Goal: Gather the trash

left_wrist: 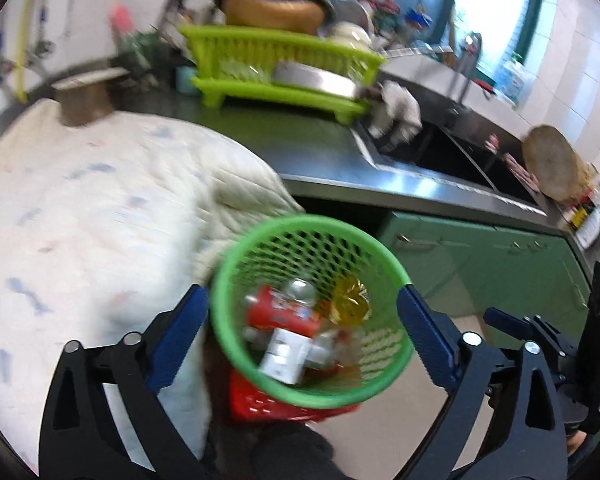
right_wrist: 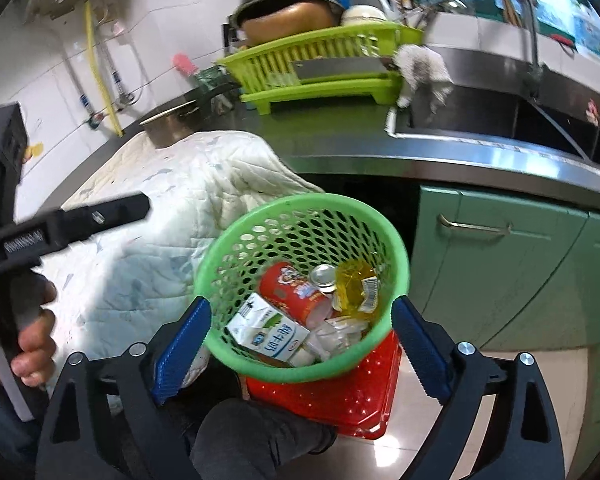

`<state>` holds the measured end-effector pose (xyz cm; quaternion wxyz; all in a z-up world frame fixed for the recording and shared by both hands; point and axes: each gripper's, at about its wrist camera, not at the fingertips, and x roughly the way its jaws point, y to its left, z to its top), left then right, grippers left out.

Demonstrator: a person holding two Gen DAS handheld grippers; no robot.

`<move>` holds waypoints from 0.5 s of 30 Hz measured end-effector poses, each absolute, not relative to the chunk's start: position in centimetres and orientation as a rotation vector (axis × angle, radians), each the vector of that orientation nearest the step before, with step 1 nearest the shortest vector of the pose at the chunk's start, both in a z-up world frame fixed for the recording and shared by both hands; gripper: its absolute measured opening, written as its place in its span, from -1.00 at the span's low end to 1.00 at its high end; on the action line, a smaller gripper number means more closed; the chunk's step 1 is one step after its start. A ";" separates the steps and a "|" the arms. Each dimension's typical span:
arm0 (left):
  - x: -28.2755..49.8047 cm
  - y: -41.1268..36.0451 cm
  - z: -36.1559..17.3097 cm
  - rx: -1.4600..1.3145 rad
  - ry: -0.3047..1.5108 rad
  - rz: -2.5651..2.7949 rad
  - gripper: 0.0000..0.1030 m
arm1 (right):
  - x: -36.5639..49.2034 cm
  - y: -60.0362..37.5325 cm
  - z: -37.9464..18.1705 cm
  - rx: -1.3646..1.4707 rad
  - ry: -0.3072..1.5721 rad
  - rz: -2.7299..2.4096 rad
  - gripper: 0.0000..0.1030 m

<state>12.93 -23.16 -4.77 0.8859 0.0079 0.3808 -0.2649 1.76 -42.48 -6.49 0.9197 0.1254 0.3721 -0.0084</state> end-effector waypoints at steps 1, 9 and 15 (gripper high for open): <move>12.7 -22.1 -4.1 0.017 0.769 -0.527 0.87 | 1.9 -41.7 -6.2 0.247 0.761 -0.007 0.72; 10.3 -15.1 -0.9 0.040 0.658 -0.350 0.90 | 2.8 -35.6 -3.9 0.145 0.724 0.058 0.74; 8.5 -9.8 0.0 0.033 0.619 -0.221 0.90 | 3.5 -31.6 -2.3 0.106 0.704 0.098 0.77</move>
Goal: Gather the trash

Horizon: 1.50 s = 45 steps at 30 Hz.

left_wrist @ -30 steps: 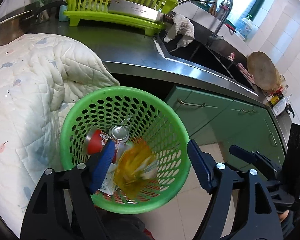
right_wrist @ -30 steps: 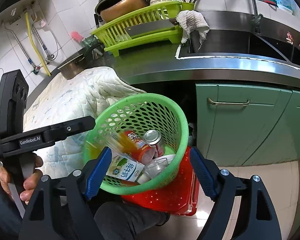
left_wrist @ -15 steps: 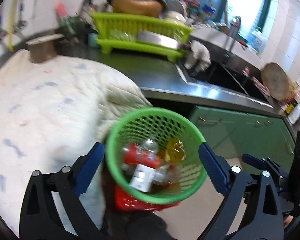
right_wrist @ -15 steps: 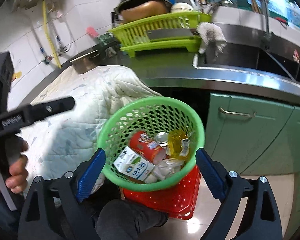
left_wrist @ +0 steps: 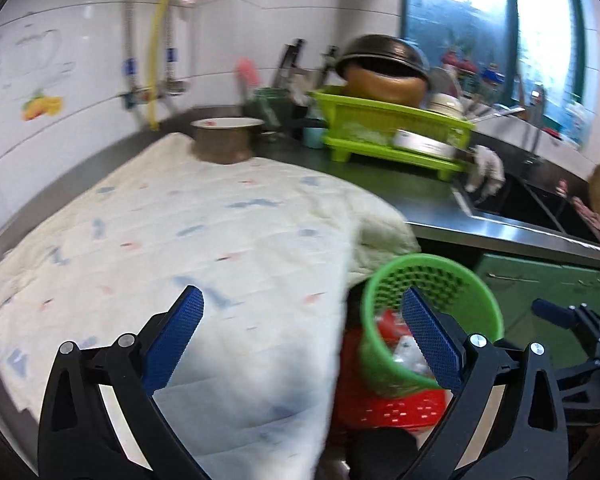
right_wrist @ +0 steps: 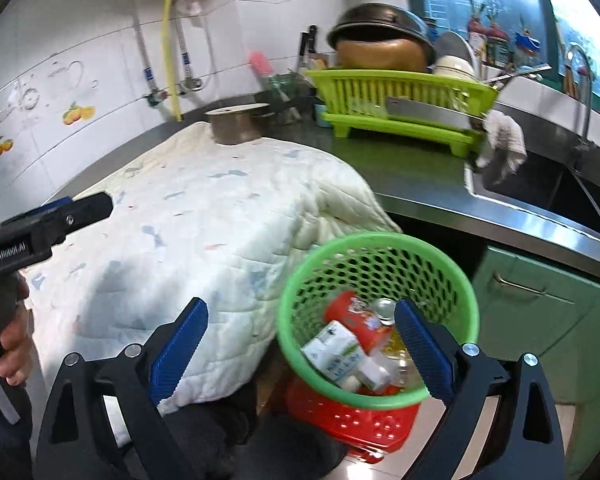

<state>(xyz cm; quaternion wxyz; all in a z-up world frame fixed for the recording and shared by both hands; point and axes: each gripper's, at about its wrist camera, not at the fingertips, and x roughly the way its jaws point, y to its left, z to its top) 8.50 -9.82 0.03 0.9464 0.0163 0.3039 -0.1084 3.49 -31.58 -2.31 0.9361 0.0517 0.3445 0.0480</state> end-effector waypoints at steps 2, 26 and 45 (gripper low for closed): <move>7.9 -8.1 0.2 0.025 0.608 -0.182 0.90 | 3.9 -30.2 -2.0 0.100 0.701 0.118 0.78; 3.2 1.4 -0.9 -0.031 0.580 -0.006 0.90 | 4.2 -24.0 0.2 0.095 0.662 0.154 0.80; 1.9 1.2 -0.2 -0.038 0.544 -0.031 0.90 | 3.5 -23.4 0.8 0.092 0.647 0.157 0.82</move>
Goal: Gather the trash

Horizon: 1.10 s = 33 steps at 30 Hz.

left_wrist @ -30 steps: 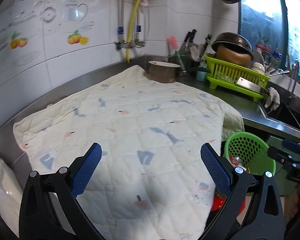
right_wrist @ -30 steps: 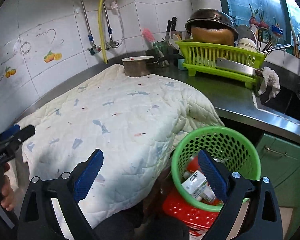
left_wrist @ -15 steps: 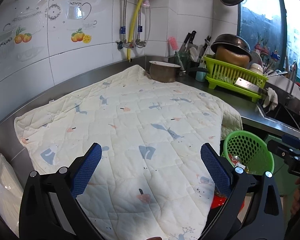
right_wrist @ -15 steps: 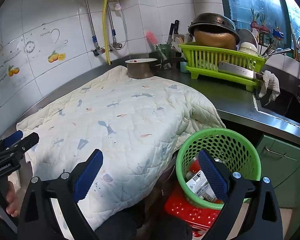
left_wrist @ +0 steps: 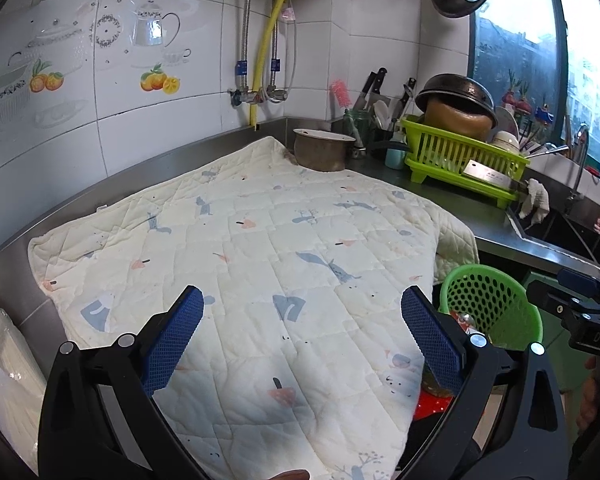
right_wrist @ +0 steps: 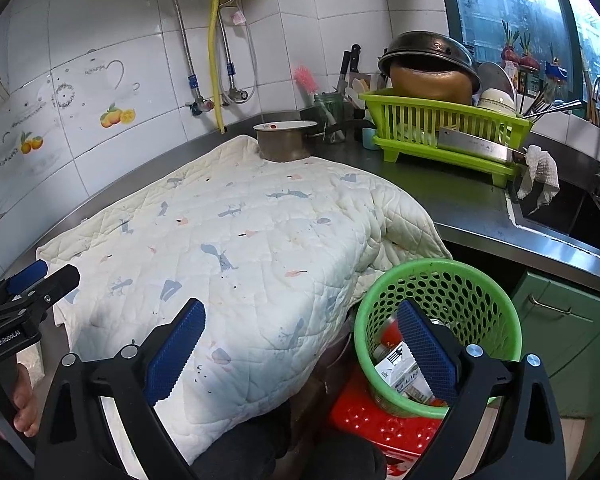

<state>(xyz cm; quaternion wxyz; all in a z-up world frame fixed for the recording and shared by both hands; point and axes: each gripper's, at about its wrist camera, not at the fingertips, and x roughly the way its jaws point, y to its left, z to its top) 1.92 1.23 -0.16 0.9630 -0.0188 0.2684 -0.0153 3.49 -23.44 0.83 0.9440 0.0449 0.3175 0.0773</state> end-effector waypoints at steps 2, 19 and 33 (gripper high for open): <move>1.9 1.2 -0.2 -0.040 0.543 -0.031 0.90 | 3.4 -23.4 1.0 0.089 0.641 0.156 0.82; 1.4 1.3 0.5 -0.030 0.527 -0.027 0.90 | 2.4 -23.6 1.8 0.081 0.607 0.150 0.83; 1.3 1.2 0.5 -0.027 0.531 -0.028 0.90 | 2.3 -23.7 1.9 0.078 0.604 0.157 0.83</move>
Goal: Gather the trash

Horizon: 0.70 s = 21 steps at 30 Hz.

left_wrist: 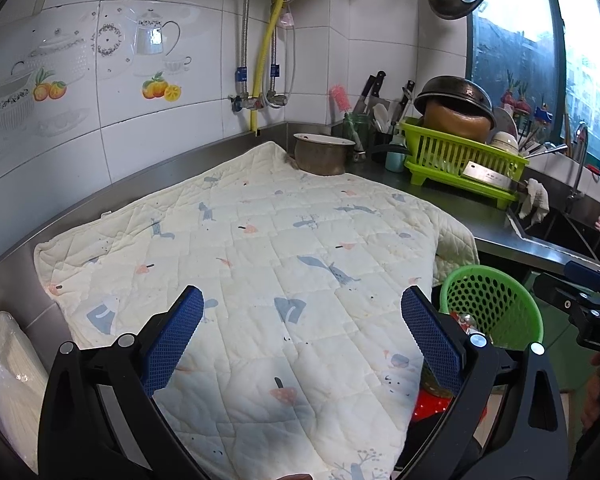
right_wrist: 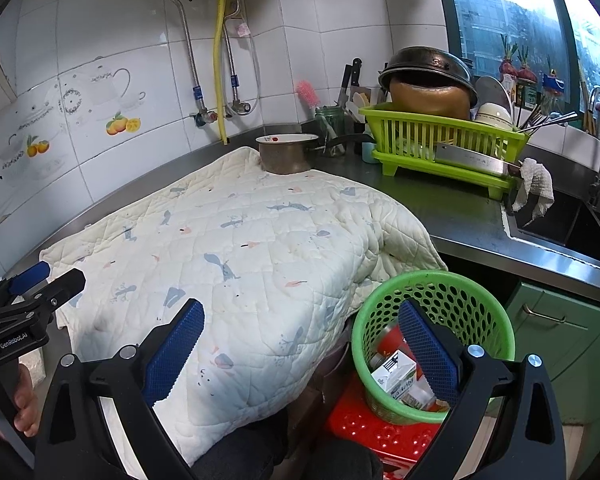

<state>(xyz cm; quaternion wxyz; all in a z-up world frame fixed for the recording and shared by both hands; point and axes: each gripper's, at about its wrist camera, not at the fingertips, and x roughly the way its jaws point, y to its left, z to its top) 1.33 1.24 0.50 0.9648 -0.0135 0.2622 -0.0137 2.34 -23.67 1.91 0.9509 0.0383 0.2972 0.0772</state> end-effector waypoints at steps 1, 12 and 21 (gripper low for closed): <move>1.3 1.2 0.5 -0.027 0.531 -0.028 0.90 | 2.3 -23.7 1.9 0.078 0.605 0.156 0.83; 1.4 1.4 0.3 -0.019 0.536 -0.033 0.90 | 2.4 -23.5 1.9 0.080 0.606 0.155 0.84; 1.5 1.4 0.4 -0.019 0.537 -0.033 0.90 | 2.5 -23.4 1.9 0.079 0.608 0.156 0.84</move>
